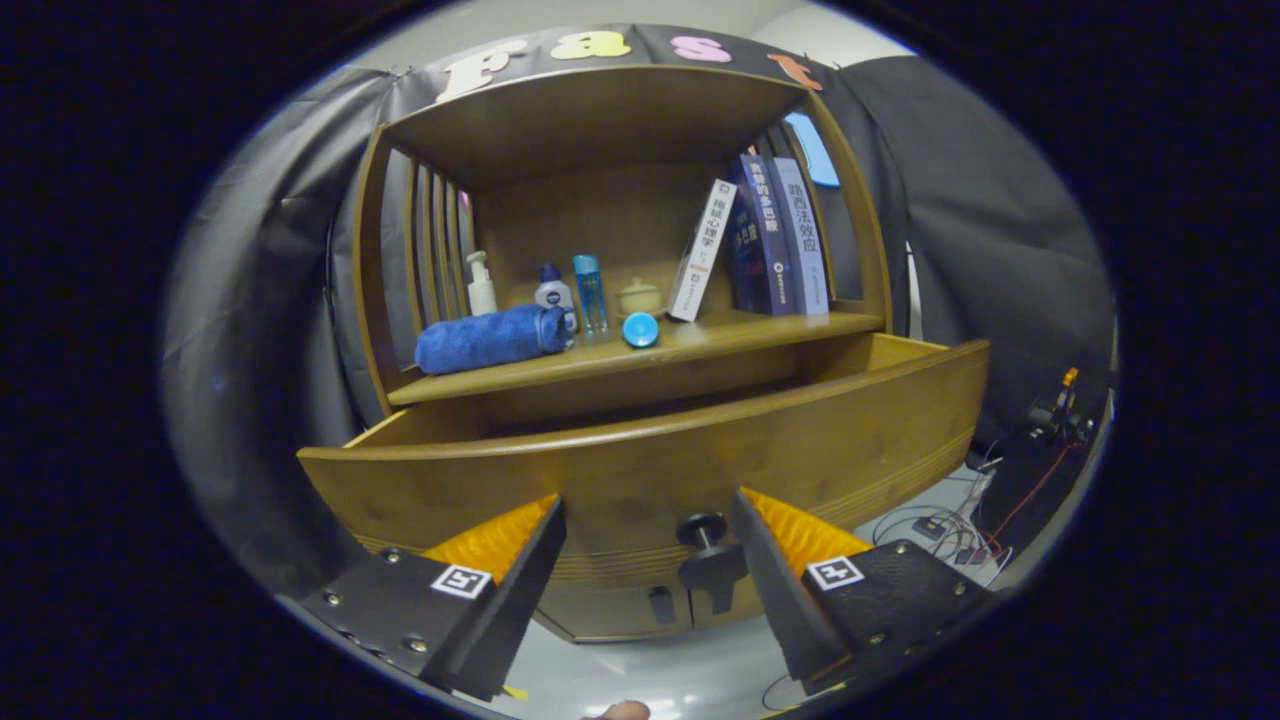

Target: Pull open the drawer, take out the items inside it, and place them on the countertop above the cabinet.

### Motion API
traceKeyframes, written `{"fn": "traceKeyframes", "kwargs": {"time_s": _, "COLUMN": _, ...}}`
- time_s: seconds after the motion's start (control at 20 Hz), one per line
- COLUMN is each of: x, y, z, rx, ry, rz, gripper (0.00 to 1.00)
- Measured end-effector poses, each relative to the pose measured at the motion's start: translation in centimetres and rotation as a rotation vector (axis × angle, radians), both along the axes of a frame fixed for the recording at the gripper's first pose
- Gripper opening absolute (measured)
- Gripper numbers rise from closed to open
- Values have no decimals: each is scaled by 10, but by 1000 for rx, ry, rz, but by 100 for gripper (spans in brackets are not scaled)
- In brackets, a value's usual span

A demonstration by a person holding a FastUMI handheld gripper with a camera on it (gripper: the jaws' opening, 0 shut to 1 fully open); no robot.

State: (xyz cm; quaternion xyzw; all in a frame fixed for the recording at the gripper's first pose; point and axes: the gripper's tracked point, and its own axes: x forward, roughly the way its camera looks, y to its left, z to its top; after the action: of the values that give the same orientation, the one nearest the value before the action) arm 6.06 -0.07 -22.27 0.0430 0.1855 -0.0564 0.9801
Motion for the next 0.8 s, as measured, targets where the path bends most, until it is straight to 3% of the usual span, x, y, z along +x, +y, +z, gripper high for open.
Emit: {"fn": "traceKeyframes", "kwargs": {"time_s": 0.8, "x": 16, "y": 0, "z": -1, "rx": 45, "ry": -25, "rz": 32, "gripper": 99}}
